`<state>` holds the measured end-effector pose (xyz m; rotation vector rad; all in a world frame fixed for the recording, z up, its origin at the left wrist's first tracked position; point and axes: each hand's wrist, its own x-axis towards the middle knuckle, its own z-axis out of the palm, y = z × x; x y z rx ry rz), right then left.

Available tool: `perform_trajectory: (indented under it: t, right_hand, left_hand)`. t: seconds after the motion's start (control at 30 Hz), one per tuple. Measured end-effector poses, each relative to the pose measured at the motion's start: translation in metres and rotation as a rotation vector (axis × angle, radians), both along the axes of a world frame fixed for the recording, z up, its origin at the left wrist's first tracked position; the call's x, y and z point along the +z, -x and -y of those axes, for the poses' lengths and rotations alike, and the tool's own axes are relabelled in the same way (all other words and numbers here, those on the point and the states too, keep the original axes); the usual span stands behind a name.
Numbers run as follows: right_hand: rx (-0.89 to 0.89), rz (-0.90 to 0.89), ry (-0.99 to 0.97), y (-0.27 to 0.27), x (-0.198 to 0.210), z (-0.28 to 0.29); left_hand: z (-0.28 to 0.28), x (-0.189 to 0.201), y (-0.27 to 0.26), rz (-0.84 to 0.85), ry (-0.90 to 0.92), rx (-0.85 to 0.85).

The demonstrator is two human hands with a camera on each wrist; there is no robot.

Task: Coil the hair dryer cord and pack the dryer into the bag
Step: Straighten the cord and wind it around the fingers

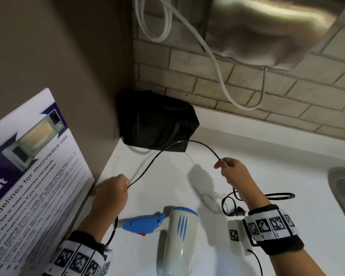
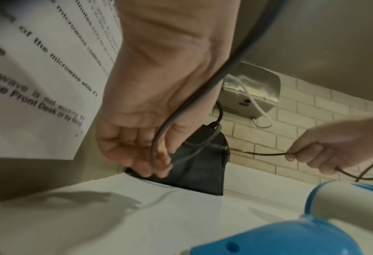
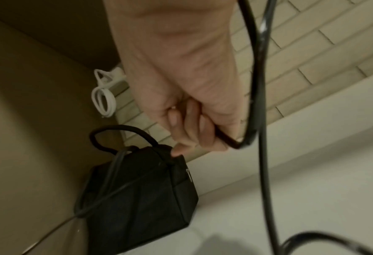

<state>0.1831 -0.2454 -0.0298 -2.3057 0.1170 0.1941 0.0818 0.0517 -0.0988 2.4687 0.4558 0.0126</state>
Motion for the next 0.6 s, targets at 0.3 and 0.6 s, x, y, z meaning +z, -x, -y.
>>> perform_trajectory:
  t: [0.3,0.6]
  right_hand:
    - [0.478,-0.01,0.312,0.032,0.028,-0.032]
    - [0.594,0.177,0.257,0.056,0.041,-0.046]
  left_hand:
    - [0.066,0.067,-0.007,0.387,-0.197,-0.43]
    - [0.096,0.072,-0.015,0.338,0.062,-0.492]
